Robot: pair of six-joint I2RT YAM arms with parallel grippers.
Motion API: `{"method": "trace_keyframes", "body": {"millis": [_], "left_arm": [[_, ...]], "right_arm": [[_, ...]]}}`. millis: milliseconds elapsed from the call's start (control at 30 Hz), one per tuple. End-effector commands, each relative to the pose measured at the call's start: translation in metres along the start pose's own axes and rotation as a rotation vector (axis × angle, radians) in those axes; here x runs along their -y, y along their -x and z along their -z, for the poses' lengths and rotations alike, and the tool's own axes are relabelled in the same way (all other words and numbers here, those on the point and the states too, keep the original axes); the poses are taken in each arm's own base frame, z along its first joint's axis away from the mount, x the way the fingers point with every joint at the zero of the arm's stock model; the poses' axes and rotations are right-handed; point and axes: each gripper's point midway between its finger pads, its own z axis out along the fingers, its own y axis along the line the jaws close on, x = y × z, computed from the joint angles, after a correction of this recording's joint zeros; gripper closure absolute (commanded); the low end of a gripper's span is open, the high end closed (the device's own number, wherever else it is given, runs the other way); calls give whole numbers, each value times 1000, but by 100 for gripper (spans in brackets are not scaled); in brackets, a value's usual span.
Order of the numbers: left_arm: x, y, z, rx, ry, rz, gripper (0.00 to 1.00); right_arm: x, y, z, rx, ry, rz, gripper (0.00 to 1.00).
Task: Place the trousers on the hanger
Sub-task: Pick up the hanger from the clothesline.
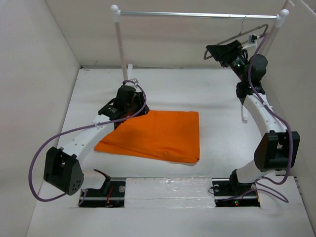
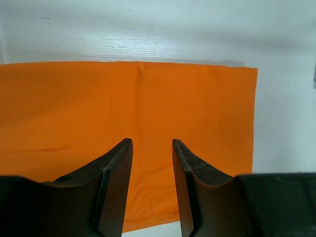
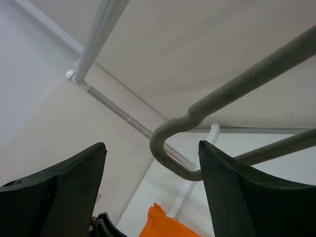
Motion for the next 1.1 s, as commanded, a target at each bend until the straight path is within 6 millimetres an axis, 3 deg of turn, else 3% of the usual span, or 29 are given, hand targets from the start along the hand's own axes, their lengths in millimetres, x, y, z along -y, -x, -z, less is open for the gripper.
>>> {"method": "trace_keyframes", "body": {"millis": [0,267,300,367,433,633,1067], "left_arm": [[6,4,4,28,-31,11,66],[4,5,10,38,-23,15,66],[2,4,10,37,-18,13,66],[2,3,11,35,-15,13,66],[0,0,12,29,-11,16,66],[-3,-3,15,30,-3,24,66],[-2,-5,10,20,-11,29,66]], "right_arm": [[-12,13,-8,44,84,15,19],[6,21,-18,108,6,-29,24],[-1,27,-20,128,40,-17,25],[5,24,-27,125,57,-39,25],[-6,27,-30,143,111,-45,25],[-6,37,-39,163,106,-43,30],[-17,40,-40,167,155,-35,54]]}}
